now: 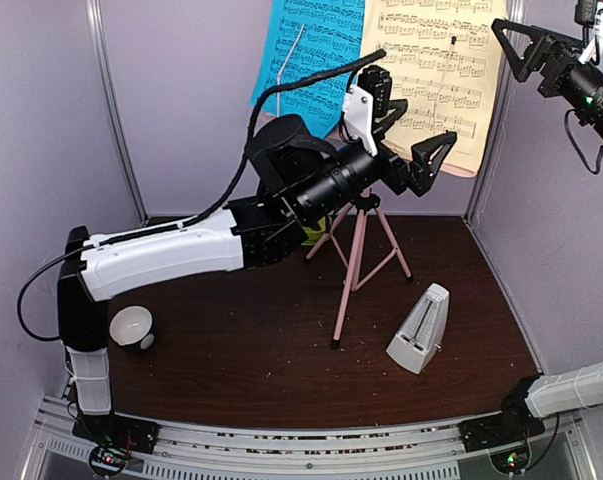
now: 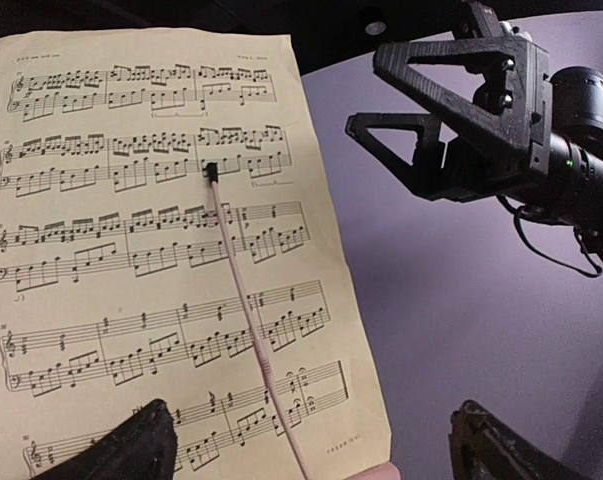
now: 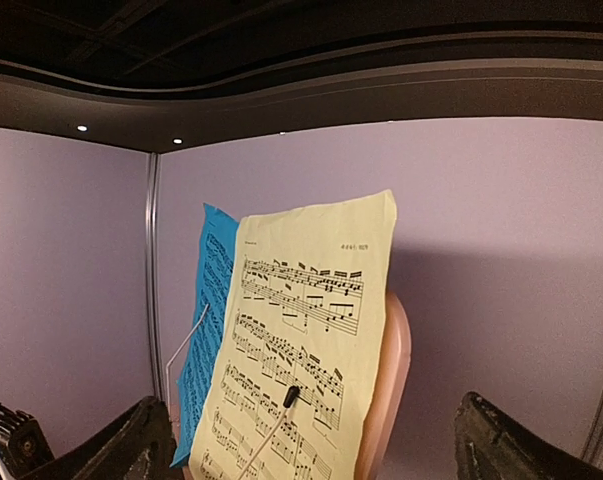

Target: Set up the instrument practice props

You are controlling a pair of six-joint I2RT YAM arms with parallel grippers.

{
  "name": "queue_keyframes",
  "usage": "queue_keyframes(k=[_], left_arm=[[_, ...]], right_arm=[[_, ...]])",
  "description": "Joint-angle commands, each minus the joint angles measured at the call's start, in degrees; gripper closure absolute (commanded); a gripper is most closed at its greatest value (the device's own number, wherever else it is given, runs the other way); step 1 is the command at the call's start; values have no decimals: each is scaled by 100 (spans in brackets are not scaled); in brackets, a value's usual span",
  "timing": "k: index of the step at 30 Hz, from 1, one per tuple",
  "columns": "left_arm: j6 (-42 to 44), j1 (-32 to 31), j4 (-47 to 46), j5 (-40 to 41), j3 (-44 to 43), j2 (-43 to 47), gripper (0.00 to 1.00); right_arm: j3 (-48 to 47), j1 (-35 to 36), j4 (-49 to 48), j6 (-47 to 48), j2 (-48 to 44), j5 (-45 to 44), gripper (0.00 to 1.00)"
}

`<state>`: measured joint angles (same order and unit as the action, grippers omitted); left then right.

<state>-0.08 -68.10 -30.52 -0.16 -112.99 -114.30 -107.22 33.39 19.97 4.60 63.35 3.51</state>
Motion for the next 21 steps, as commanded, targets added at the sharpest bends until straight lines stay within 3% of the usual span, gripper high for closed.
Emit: queue_keyframes(k=[1, 5, 12, 17, 21], left_arm=[[217, -28, -289, 401, 901, 934, 2], [54, -5, 48, 819, 1786, 1738, 2], [-1209, 316, 1578, 1456, 3169, 3015, 2], [-2095, 720, 2515, 1304, 4131, 3707, 2], [-2175, 888, 2720, 1328, 4708, 4134, 2]], right_arm=[[-240, -25, 302, -386, -167, -3, 0], [-147, -19, 404, -577, -383, 61, 0], [470, -16, 794, -958, -1059, -255, 0], [1105, -16, 1688, -1293, -1605, -664, 0], [2046, -17, 2434, -1622, -2264, -456, 0]])
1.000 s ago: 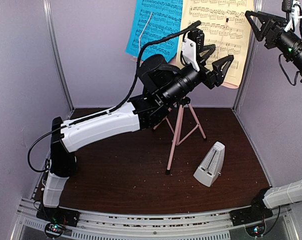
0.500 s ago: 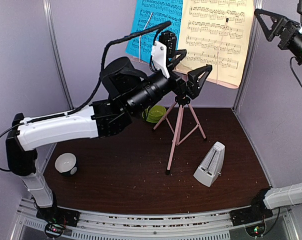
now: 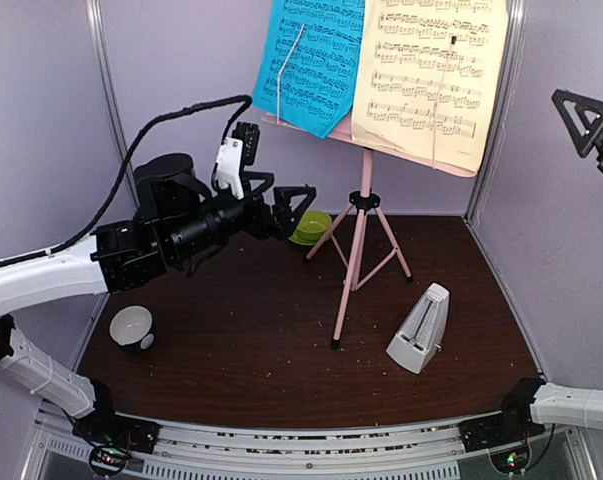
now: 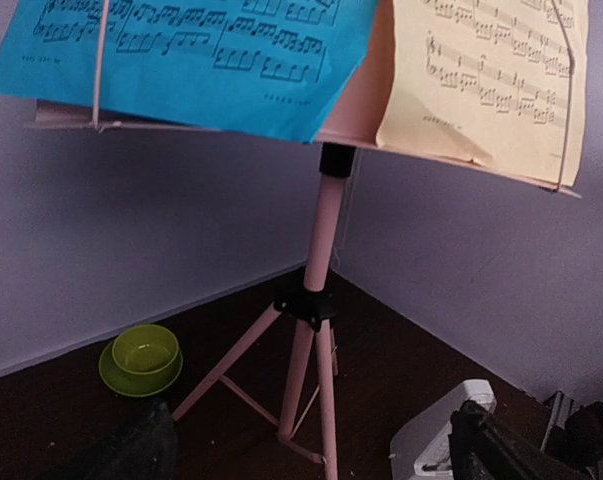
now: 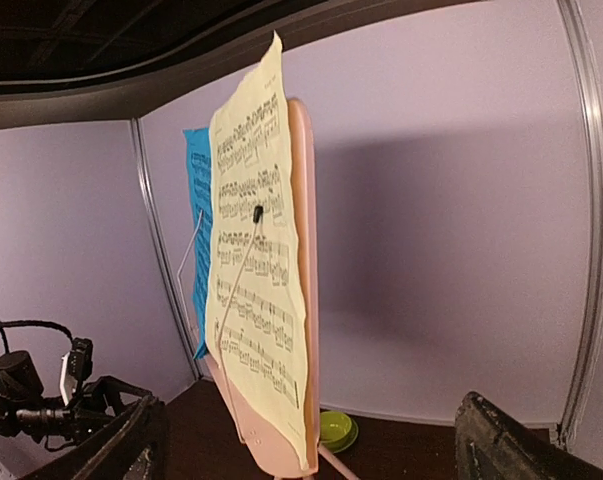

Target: Set up the instrument practice props

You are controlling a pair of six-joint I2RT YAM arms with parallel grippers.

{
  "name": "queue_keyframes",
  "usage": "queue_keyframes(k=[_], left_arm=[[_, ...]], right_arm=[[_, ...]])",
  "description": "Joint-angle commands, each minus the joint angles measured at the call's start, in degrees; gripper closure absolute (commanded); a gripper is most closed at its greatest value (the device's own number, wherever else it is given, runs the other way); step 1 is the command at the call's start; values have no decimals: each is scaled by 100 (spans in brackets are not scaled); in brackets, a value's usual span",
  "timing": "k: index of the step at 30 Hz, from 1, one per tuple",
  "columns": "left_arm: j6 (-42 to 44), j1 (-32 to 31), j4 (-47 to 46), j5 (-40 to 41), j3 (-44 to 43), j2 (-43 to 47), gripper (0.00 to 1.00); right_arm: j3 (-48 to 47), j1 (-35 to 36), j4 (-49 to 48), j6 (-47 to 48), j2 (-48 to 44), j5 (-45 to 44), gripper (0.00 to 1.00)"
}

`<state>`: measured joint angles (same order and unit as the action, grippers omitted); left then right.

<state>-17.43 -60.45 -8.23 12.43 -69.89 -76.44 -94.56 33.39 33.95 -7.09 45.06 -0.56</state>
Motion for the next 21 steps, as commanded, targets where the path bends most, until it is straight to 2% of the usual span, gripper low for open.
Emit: queue_keyframes(k=[1, 5, 9, 13, 21], left_arm=[[-446, 150, 586, 123, 482, 424, 2], [-691, 300, 1111, 51, 584, 429, 2], [-895, 333, 1002, -238, 855, 440, 2], [-1013, 375, 1072, -486, 1004, 433, 2], [-1192, 376, 898, -680, 1510, 634, 2]], right_arm=[[1064, -16, 1175, -558, -697, -44, 0], [1997, -16, 1834, -980, -980, 166, 2], [2951, -14, 1919, -1083, -829, 533, 1], [3258, -16, 2073, -1075, -210, 1052, 1], [3889, -13, 1857, -755, 576, 1088, 0]])
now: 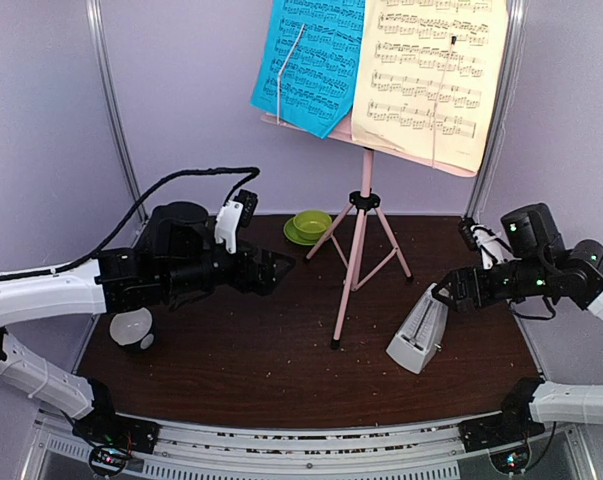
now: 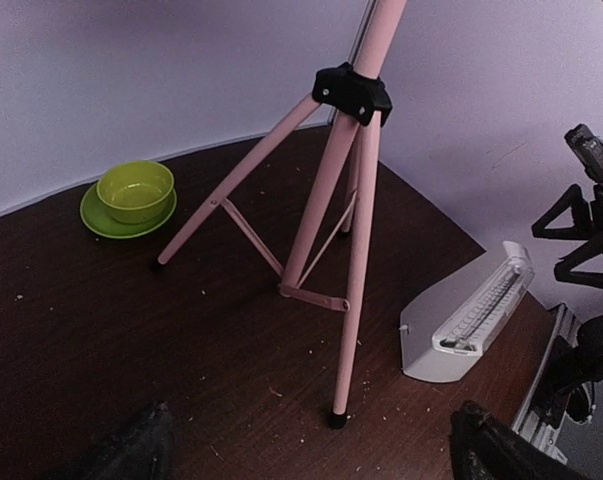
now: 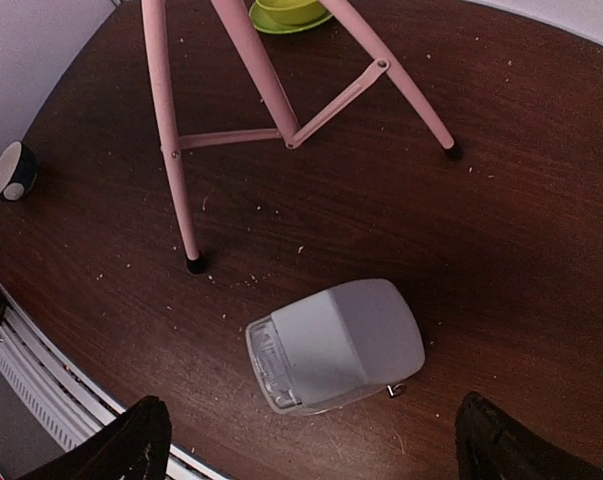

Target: Set up the instrument practice props

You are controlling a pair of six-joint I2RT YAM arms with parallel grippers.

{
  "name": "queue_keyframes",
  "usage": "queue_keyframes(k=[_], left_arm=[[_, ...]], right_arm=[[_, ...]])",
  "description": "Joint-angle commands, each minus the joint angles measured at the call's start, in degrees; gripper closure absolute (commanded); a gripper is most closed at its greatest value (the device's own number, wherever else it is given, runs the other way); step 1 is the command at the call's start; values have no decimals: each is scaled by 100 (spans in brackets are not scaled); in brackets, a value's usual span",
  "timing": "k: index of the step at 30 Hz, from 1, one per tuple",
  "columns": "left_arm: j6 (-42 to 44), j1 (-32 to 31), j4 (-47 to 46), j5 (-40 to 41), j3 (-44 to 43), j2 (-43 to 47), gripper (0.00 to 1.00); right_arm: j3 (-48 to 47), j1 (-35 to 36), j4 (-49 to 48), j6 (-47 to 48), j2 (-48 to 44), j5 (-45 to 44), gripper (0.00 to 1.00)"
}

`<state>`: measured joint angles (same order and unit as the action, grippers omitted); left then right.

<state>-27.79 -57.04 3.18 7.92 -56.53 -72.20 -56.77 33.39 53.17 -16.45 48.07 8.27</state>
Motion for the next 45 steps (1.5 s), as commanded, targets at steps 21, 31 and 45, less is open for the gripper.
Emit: queue_keyframes(k=[21, 31, 45], left_arm=[[533, -58, -130, -287, 697, 592, 11], [1301, -1034, -280, -413, 240, -413, 14], [938, -1725, -2222, -343, -212, -2179, 2]], right_arm=[[835, 397, -1424, -342, 891, 401, 39], [607, 1907, -2169, -2126, 1274, -598, 48], [-339, 2709, -1698, -2854, 1480, -1414, 15]])
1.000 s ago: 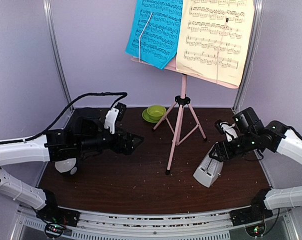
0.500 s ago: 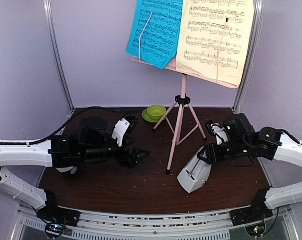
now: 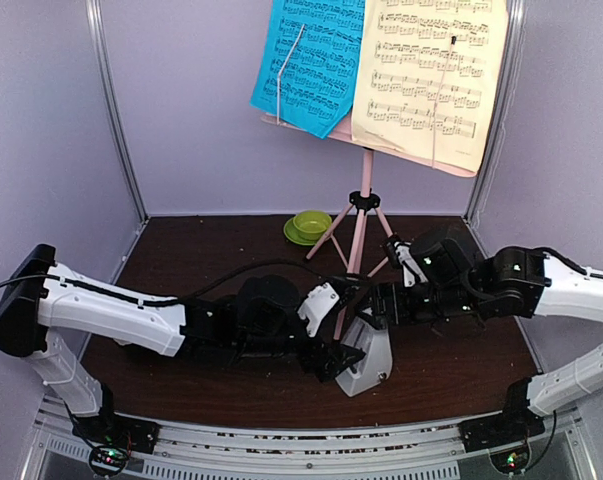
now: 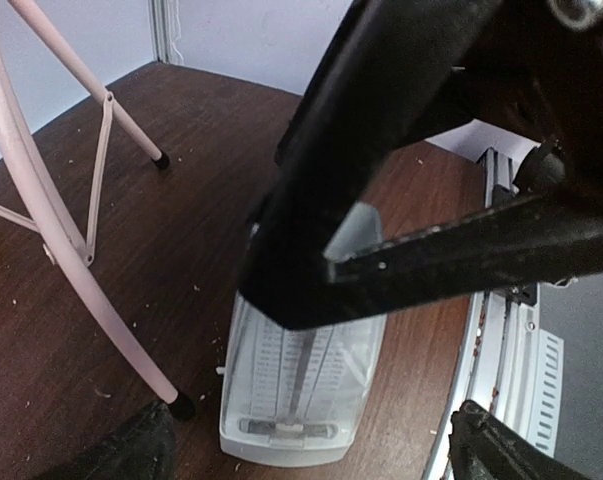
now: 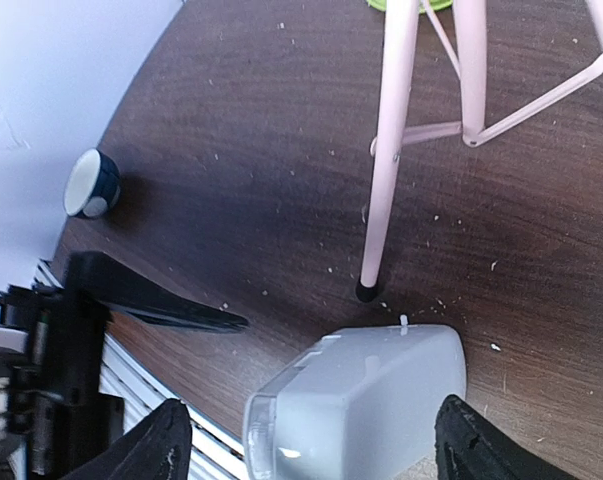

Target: Set up the instrument practice props

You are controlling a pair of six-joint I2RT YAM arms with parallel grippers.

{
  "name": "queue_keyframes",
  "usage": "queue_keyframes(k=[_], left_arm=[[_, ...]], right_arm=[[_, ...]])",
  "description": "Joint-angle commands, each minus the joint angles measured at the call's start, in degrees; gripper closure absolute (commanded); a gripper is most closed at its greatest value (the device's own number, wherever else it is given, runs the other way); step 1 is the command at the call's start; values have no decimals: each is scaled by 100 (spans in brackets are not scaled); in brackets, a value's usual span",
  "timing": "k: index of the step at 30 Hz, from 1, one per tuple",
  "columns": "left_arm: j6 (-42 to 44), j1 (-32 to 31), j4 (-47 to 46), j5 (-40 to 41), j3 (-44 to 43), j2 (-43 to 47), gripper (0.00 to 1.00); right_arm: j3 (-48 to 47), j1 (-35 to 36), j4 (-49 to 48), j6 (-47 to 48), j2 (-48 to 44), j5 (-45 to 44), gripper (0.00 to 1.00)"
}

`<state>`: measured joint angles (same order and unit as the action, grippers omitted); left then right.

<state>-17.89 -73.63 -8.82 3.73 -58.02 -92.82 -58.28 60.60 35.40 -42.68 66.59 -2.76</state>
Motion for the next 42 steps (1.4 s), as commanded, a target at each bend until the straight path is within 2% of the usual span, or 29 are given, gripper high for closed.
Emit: queue_keyframes(k=[1, 6, 11, 15, 22, 25, 32, 38, 42], left_arm=[[-29, -78, -1077, 100, -76, -163, 2], [279, -82, -1369, -83, -187, -309, 6], [444, -74, -1647, -134, -124, -406, 18], [435, -68, -1668, -121, -216, -533, 26], [530, -41, -1554, 50, -396, -632, 32], [541, 41, -1570, -5, -395, -641, 37], [745, 134, -1426, -156, -535, -691, 57], [934, 129, -1379, -342, -476, -619, 81], [1139, 129, -1479, -478, -279, -478, 86]], right_arm=[[-160, -52, 74, -218, -500, -282, 17], [390, -540, -207, -51, -1018, 387, 25], [1218, -1211, -1254, -267, -1160, 1868, 28], [1333, -1278, -1582, -370, -1047, 2383, 29], [1621, -1346, -1781, -458, -1038, 2430, 39], [1669, -1356, -1771, -446, -1023, 2444, 41], [1936, -1411, -1673, -235, -1093, 2403, 48], [2213, -1577, -1358, 33, -1156, 2303, 52], [2292, -1670, -1160, 252, -1120, 2245, 54]])
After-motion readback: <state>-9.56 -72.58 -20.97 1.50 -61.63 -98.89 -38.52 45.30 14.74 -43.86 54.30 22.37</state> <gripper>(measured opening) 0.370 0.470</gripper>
